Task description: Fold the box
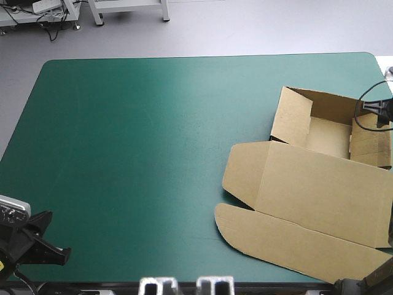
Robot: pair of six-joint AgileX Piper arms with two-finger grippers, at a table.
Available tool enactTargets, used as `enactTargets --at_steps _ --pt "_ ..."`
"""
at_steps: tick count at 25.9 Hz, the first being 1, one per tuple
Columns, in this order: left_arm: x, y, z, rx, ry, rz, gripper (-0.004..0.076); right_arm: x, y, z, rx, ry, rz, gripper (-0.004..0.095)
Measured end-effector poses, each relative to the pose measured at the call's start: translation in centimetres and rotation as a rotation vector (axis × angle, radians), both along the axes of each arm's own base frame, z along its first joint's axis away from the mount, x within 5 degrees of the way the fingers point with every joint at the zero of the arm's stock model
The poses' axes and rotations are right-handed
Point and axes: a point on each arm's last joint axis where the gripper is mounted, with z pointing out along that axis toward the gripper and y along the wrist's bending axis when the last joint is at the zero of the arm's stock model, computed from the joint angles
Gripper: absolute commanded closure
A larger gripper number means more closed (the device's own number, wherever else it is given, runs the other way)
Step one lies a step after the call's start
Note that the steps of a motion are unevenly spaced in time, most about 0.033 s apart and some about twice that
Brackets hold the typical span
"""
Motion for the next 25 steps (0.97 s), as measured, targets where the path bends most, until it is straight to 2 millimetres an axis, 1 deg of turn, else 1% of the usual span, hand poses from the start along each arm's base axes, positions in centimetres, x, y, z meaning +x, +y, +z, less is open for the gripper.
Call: enactTargets --at_steps 2,3,4,5,6,7,8,9,10,12,14,15,17,20,23,25 --pt "0.0 0.0 0.0 -0.002 0.001 -0.005 0.0733 -1.1 0.7 2.2 0.014 -0.068 0.002 0.0499" --pt "0.0 -0.1 0.0 -0.003 0.001 -0.009 0.0733 -2.5 1.6 4.3 0.029 -0.133 0.006 0.0523" --pt "0.0 -0.1 0.0 -0.002 0.001 -0.009 0.0733 -3.2 2.0 5.3 0.037 -0.166 0.009 0.0618" --pt "0.0 -0.1 0.0 -0.004 0.002 -0.011 0.0733 -4.5 2.9 7.0 0.056 -0.226 0.017 0.068" --pt "0.0 -0.1 0.0 -0.008 0.003 -0.013 0.0733 -5.5 3.4 8.1 0.065 -0.263 0.022 0.0806" --pt "-0.1 -0.3 0.0 -0.021 0.006 -0.023 0.0733 -6.9 4.3 9.7 0.081 -0.323 0.038 0.0851" --pt "-0.1 -0.4 0.0 -0.028 0.008 -0.027 0.0733 -7.7 4.8 10.5 0.086 -0.354 0.054 0.0928" --pt "0.0 -0.5 -0.2 -0.04 0.006 -0.037 0.0733 -9.1 5.6 11.4 0.099 -0.394 0.086 0.092" --pt "0.1 -0.6 -0.3 -0.043 0.002 -0.041 0.0733 -10.2 6.3 11.8 0.108 -0.418 0.106 0.0921" --pt "0.5 -0.7 -0.8 -0.042 -0.001 -0.047 0.0733 -11.8 7.3 11.7 0.131 -0.433 0.142 0.0921" --pt "0.8 -0.9 -1.6 -0.04 0.016 -0.055 0.0733 -13.5 8.5 10.7 0.148 -0.419 0.179 0.0921" --pt "1.0 -1.0 -2.2 -0.039 0.031 -0.063 0.0733 -14.0 8.8 9.9 0.156 -0.403 0.189 0.0921" --pt "1.4 -1.3 -3.6 -0.045 0.059 -0.089 0.0733 -16.0 10.2 8.3 0.158 -0.395 0.238 0.0921" --pt "1.5 -1.8 -5.2 -0.068 0.057 -0.15 0.0733 -18.5 11.7 5.2 0.166 -0.373 0.29 0.0921" --pt "1.2 -2.0 -6.2 -0.081 0.014 -0.183 0.0733 -21.3 12.6 2.9 0.161 -0.387 0.303 0.0921" --pt "0.9 -1.9 -6.7 -0.084 -0.02 -0.191 0.0733 -22.7 12.8 1.6 0.151 -0.403 0.299 0.0921"
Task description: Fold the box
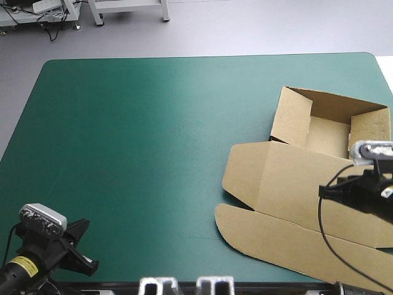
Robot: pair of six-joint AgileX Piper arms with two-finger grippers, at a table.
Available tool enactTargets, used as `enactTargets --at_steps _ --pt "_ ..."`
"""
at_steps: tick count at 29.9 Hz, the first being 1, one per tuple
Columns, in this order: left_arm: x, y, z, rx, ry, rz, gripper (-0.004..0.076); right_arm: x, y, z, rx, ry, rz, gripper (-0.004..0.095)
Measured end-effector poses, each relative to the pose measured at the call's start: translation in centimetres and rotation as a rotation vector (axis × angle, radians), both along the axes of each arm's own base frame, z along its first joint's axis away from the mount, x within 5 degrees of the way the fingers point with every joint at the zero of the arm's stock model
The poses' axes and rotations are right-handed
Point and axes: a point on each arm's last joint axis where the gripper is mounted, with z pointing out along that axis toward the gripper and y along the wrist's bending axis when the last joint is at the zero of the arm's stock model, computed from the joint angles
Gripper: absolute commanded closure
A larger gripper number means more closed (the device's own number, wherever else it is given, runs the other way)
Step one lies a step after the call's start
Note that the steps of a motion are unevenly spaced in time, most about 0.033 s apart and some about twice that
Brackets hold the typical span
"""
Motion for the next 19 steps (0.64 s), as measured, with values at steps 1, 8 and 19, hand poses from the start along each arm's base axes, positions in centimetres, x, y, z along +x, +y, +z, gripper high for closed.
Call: enactTargets --at_steps 1,8,19 --pt "-0.2 0.1 -0.2 -0.003 -0.017 -0.001 0.0733 -0.8 0.1 -0.6 -0.005 -0.011 -0.004 0.0921" --pt "-0.4 0.1 -2.0 -0.011 -0.049 -0.003 0.0733 -5.4 0.8 -3.7 -0.069 -0.112 -0.025 0.0921" --pt "-0.3 0.0 -2.5 0.002 -0.056 -0.023 0.0733 -8.5 1.0 -7.1 -0.124 -0.237 -0.059 0.0921"
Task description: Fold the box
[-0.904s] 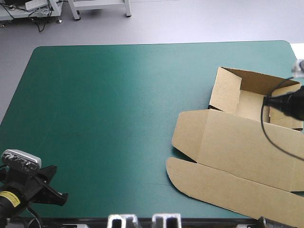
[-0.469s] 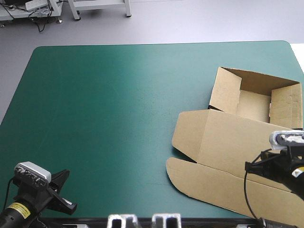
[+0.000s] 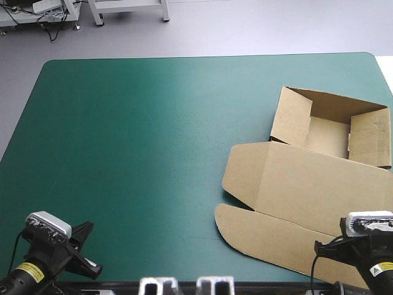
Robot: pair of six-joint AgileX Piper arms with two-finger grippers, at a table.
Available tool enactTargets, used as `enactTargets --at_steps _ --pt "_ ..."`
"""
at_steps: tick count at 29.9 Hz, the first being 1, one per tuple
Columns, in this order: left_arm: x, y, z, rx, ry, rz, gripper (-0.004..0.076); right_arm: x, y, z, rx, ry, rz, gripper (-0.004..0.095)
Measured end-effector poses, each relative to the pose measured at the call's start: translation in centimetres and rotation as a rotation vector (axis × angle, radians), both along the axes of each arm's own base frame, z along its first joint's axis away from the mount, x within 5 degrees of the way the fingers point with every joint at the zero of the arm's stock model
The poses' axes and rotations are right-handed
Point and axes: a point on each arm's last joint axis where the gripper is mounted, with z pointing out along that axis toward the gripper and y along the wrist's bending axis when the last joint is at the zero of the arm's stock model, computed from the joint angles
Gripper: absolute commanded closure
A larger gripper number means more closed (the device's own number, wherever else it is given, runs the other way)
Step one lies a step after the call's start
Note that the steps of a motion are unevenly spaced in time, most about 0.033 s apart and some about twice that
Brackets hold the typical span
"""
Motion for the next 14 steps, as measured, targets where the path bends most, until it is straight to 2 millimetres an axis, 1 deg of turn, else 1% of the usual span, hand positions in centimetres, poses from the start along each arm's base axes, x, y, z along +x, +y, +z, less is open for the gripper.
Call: enactTargets --at_steps 9,14 --pt "-0.07 0.02 0.01 -0.001 -0.004 0.0 0.0733 0.16 -0.17 0.1 -0.02 -0.063 -0.014 0.0921" --pt "-0.07 0.02 0.01 -0.001 -0.004 0.0 0.0733 0.18 -0.17 -0.01 -0.015 -0.059 -0.015 0.0921"
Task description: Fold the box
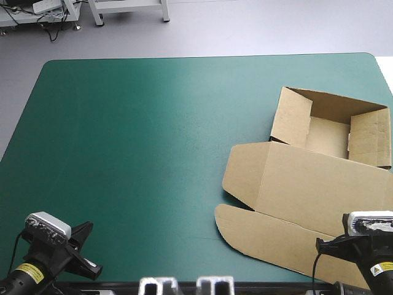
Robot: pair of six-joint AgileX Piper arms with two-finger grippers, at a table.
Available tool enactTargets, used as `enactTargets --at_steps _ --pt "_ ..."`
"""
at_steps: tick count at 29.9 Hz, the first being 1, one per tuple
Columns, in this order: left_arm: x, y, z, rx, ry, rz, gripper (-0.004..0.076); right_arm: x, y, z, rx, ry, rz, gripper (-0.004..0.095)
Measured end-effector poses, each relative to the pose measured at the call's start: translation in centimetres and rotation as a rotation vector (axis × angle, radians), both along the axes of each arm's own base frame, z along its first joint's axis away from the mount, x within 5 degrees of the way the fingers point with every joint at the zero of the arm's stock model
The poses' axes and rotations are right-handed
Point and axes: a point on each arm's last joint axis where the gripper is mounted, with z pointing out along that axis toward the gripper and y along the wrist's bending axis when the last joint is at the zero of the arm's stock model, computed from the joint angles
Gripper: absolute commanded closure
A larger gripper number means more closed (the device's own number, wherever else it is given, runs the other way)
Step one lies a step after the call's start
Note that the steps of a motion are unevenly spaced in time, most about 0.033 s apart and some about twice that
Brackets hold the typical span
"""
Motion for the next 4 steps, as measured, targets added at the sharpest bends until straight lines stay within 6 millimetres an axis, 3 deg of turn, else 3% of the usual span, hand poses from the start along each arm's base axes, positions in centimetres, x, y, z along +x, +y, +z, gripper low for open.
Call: enactTargets --at_steps 4 --pt "0.0 0.0 0.0 0.0 0.0 0.0 0.0733 0.0 0.0 -0.01 0.003 0.001 -0.002 0.0921"
